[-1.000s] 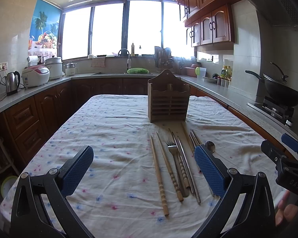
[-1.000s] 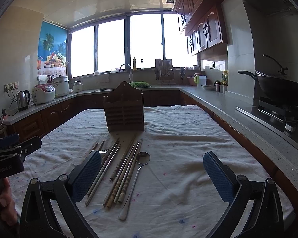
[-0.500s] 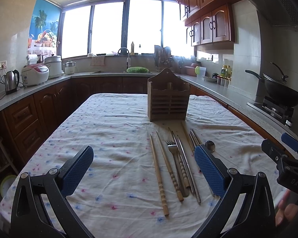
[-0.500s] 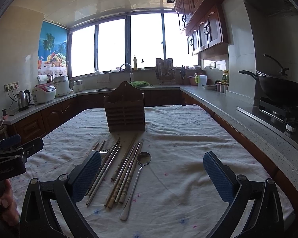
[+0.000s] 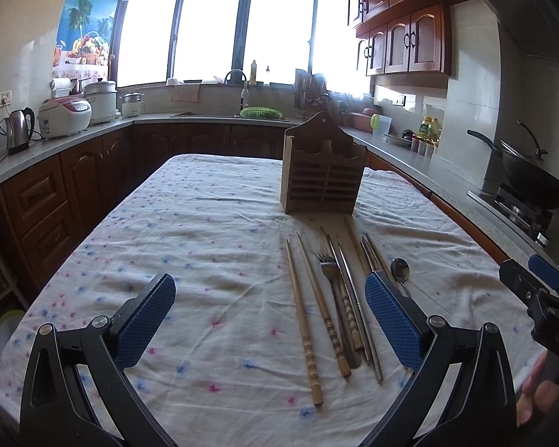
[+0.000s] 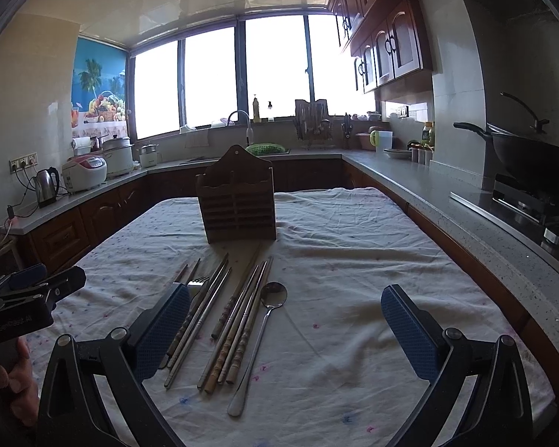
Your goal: Organize utensils
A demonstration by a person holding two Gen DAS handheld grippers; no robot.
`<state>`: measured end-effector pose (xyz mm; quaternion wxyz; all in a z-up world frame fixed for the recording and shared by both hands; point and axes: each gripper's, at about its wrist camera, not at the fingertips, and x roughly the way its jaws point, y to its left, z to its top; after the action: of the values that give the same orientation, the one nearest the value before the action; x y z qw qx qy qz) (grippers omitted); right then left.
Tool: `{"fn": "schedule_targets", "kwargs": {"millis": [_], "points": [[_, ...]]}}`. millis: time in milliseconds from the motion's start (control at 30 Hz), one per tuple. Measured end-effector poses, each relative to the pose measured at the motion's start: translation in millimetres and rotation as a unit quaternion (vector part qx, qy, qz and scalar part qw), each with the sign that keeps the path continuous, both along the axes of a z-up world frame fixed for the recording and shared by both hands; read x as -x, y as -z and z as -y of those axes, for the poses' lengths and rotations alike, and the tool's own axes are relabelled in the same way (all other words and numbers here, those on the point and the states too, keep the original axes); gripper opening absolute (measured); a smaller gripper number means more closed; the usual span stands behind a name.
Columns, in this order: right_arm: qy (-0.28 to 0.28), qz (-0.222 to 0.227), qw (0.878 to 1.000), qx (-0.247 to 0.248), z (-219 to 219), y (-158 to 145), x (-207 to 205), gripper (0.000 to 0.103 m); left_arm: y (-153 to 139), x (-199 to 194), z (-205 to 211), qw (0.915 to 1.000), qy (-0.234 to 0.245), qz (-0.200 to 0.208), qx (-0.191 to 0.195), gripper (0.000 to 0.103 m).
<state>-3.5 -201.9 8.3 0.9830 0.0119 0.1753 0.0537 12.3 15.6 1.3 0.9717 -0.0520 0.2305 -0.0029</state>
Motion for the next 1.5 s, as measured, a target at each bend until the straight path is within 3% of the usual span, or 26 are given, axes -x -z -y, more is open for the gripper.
{"fn": "schedule_targets", "kwargs": {"millis": [267, 500, 933, 1300, 1433, 1500], "points": [[-0.012, -0.027, 0.999, -0.017, 3.3, -3.8, -17.6, 0.103, 2.5, -22.3, 2.2, 0.9994, 0.012, -0.031, -0.013, 0.103], [-0.021, -0.08, 0.996, -0.044, 9.9, 0.0, -51.5, 0.1, 9.0, -58.0, 1.8, 0.9964, 0.03, -0.078, -0.014, 0.088], [-0.045, -0.185, 0.981, -0.049, 1.9, 27.4, -116.0, 0.067, 40.7, -119.5, 11.0, 0.9813, 0.077, -0.176, -0.006, 0.051], [-0.057, -0.253, 0.965, -0.031, -5.1, 59.7, -160.9, 0.046, 57.9, -161.0, 19.5, 0.967, 0.097, -0.235, -0.017, 0.04], [-0.061, -0.26, 0.963, -0.023, -5.0, 66.8, -172.8, 0.033, 63.4, -170.3, 26.2, 0.963, 0.104, -0.245, -0.038, 0.037], [-0.064, -0.261, 0.963, -0.028, -3.6, 66.9, -175.1, 0.019, 64.2, -172.3, 30.9, 0.9622, 0.105, -0.246, -0.054, 0.037]]}}
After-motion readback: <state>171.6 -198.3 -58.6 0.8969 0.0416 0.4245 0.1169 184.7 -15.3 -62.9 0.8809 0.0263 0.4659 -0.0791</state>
